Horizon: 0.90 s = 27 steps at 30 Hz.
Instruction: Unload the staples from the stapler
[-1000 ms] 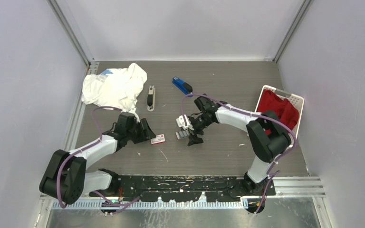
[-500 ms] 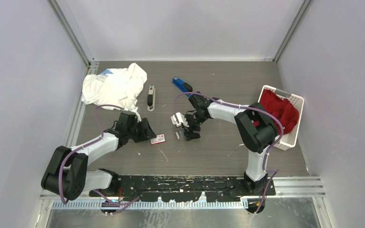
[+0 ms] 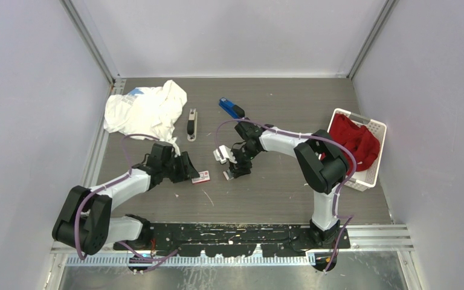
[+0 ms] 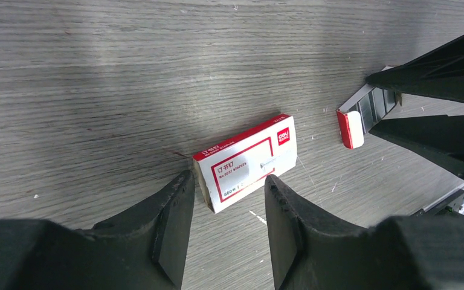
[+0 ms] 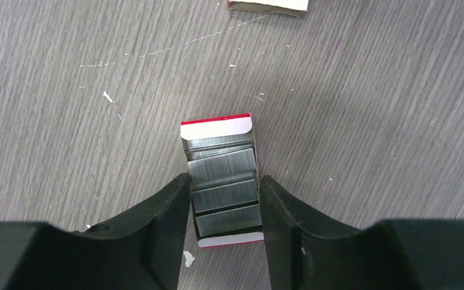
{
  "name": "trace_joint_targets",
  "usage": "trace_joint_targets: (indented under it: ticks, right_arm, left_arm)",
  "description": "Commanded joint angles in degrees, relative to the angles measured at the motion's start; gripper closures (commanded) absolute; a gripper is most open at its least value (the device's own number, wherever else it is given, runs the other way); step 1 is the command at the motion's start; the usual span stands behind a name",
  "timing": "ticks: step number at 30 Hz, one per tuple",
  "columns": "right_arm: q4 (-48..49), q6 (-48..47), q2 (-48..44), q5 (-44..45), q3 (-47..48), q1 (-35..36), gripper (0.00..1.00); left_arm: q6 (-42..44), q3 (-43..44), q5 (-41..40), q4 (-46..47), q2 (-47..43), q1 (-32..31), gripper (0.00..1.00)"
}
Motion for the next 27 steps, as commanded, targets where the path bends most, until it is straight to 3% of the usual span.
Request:
trace_joint_targets:
  ticks: [1, 5, 13, 27]
  right_arm:
    - [-0.6, 0.1, 0.2, 0.4, 1.1, 0.5, 0.54]
    - [0.3, 0.6, -0.3, 0.6, 0.4, 1.0, 0.59]
    - [2.7, 2.2, -1.6, 0.4, -1.2, 1.6, 0.61]
    - [5.8, 5.2, -1.4, 1.6, -1.7, 2.4, 0.62]
  left_arm:
    - [1.1, 1.7, 2.8, 1.7, 0.1, 0.3, 0.54]
    - [1.3, 1.9, 4.4, 2.4, 2.3, 0.3, 0.54]
    - [1.7, 3.0, 7.9, 3.9, 5.9, -0.8, 0.57]
    - [3.4, 5.8, 7.0, 2.7, 11.3, -3.5, 0.59]
